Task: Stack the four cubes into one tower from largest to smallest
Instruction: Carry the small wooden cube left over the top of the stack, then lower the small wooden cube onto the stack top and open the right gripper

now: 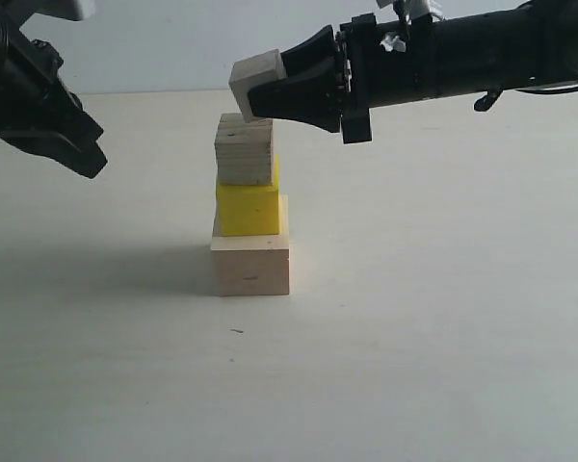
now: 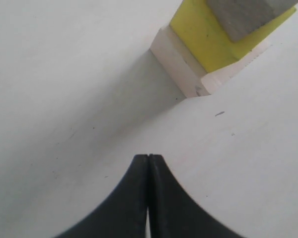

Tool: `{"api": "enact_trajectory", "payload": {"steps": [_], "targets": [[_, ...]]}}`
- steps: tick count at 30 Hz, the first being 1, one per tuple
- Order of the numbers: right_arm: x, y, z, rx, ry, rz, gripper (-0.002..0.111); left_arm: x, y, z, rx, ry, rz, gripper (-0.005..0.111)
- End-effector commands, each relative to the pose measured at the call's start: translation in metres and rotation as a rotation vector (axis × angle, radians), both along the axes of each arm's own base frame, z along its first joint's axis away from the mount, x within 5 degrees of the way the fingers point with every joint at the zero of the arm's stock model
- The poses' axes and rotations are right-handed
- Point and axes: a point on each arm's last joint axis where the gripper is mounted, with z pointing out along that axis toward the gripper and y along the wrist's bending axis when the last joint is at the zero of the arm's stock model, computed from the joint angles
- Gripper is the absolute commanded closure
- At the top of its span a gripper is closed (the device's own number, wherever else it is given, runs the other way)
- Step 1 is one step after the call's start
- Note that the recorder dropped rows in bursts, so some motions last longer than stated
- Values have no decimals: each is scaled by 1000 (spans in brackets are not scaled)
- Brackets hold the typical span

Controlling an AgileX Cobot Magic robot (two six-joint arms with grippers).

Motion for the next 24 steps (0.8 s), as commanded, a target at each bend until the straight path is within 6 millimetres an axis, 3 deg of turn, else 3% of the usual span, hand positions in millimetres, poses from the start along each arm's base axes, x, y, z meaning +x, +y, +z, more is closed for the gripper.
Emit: {"api": "enact_trajectory", "payload": {"steps": [1,10,17,24], "targets": [[2,2,7,43,-16,-10,108,0,-1,3,-10,-23,1,107],[11,4,18,48,-71,-2,108,1,-1,3,-14,-39,6,107],[14,8,1,28,-33,10,108,2,-1,3,-17,-51,10,107],[5,24,-2,17,-32,64,108,3,-1,3,-18,-55,11,107]]}}
